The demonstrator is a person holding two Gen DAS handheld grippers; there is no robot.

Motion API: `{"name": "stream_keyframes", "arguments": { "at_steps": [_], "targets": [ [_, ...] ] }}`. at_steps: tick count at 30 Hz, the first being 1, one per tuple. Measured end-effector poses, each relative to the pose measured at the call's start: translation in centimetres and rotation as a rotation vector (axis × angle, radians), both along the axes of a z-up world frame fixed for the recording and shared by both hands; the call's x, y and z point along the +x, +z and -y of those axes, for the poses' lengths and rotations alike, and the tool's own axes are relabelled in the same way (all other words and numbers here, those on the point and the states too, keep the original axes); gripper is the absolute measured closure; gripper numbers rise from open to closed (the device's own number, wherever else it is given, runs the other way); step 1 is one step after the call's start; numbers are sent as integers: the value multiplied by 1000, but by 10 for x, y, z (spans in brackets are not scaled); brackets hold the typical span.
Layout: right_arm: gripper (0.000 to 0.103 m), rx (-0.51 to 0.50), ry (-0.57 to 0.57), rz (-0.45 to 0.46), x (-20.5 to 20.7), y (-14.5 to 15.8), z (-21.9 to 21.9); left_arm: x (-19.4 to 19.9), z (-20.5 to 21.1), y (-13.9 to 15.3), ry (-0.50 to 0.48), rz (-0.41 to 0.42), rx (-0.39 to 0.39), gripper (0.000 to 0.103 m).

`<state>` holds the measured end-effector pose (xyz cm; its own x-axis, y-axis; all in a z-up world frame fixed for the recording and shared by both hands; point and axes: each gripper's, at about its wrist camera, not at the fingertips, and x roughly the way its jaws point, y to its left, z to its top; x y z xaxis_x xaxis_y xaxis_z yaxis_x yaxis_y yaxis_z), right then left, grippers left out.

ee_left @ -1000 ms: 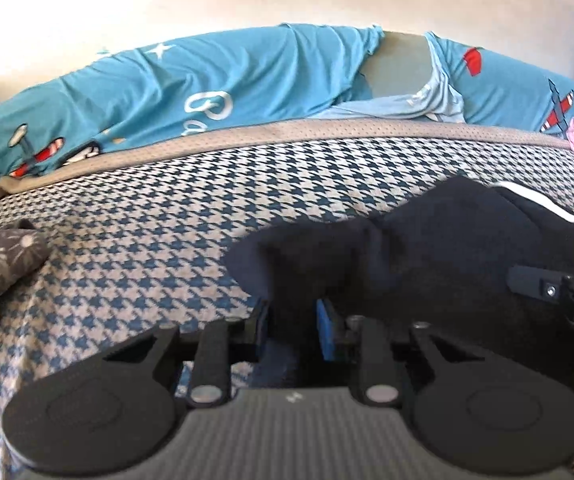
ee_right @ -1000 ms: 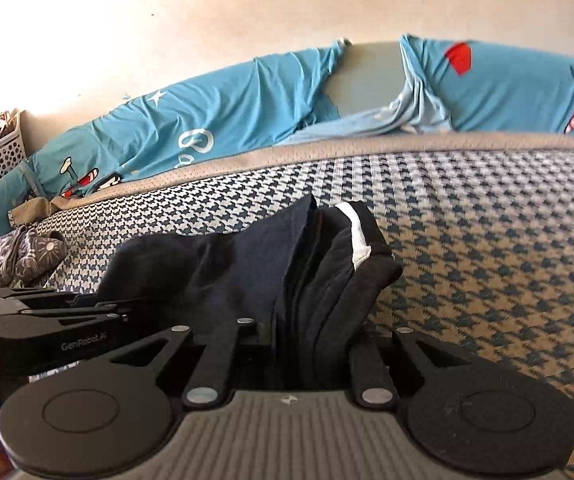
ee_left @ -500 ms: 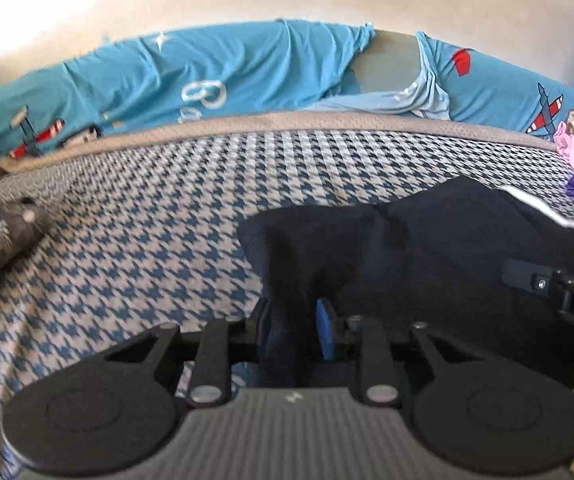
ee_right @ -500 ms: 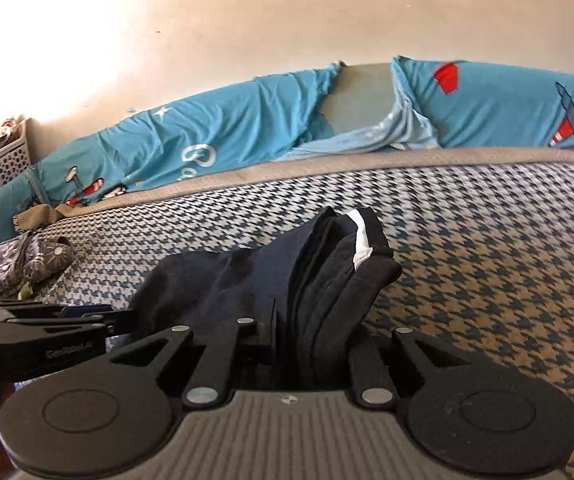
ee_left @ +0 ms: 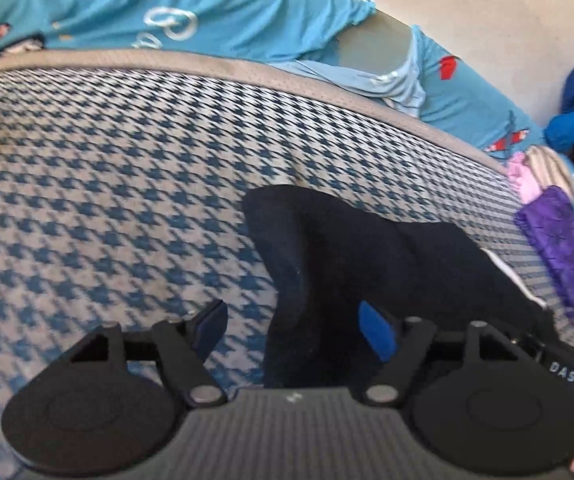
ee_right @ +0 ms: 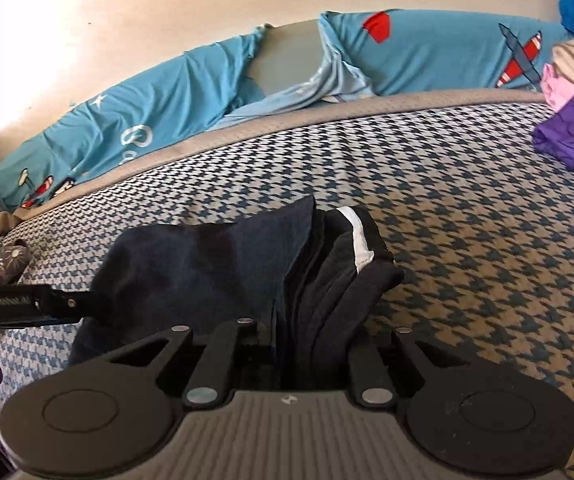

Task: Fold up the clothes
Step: 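Lift the black bundle with both grippers holding its opposite edges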

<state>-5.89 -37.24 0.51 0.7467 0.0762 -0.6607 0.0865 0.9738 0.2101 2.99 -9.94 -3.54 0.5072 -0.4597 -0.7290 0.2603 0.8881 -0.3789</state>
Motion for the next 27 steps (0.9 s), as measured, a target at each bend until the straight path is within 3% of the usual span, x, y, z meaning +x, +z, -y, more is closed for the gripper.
{"name": "stream_keyframes", "arguments": {
  "at_steps": [4,11,27],
  "targets": [
    [89,19,-11,-14,1,-3,6,15,-3,-13,-40,-60,-55,28],
    [89,31,-18,-30,6,-9,10,31,-11,-22,-84,-95,-178,11],
    [89,83,-40,-54,11,-19,15,47,17,-34,-194,-154,-330,3]
  ]
}}
